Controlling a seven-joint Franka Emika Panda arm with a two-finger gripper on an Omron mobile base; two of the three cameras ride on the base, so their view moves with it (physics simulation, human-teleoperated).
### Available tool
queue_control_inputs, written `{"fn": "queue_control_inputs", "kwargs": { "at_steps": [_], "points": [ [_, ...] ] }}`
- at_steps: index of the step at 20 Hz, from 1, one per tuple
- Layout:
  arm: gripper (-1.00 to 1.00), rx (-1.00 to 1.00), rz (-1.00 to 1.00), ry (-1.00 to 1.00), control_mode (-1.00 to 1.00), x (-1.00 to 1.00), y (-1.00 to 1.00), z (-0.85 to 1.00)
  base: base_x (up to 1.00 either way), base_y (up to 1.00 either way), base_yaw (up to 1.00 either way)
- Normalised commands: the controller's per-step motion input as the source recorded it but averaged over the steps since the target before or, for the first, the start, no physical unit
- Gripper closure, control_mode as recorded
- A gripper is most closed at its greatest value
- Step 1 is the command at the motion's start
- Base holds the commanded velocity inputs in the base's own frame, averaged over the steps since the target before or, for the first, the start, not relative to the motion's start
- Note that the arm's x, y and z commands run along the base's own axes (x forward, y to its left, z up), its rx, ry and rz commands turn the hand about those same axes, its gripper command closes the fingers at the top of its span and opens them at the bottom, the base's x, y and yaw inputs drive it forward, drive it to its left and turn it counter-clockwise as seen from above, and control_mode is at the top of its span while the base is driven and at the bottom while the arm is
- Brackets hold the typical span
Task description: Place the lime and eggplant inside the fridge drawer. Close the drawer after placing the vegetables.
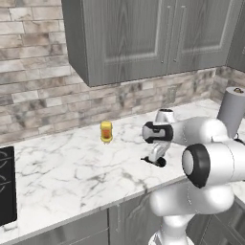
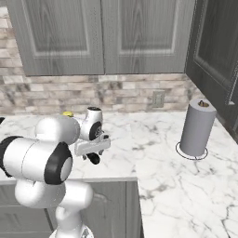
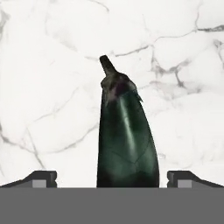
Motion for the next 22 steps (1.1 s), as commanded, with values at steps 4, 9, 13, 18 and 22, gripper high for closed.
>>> {"fn": "queue_control_inputs", "kwargs": {
  "at_steps": [4,9,13,18,22],
  "points": [
    [-1.0,0.0,0.0,0.06,-1.0,0.59,0.0,-0.41,0.0,0.0,0.0],
    [1.0,0.0,0.0,0.02,-1.0,-0.03,-0.01,-0.65,0.0,0.0,0.0],
    [1.0,-0.01,0.01,0.0,-1.0,-0.32,-0.02,-0.7,0.0,0.0,0.0],
    [1.0,-0.01,0.0,-0.09,-1.0,-0.55,-0.03,-0.43,0.0,0.0,0.0],
    [1.0,0.0,-0.02,-0.19,-1.0,-0.73,-0.04,-0.1,0.0,0.0,0.0]
  ]
}}
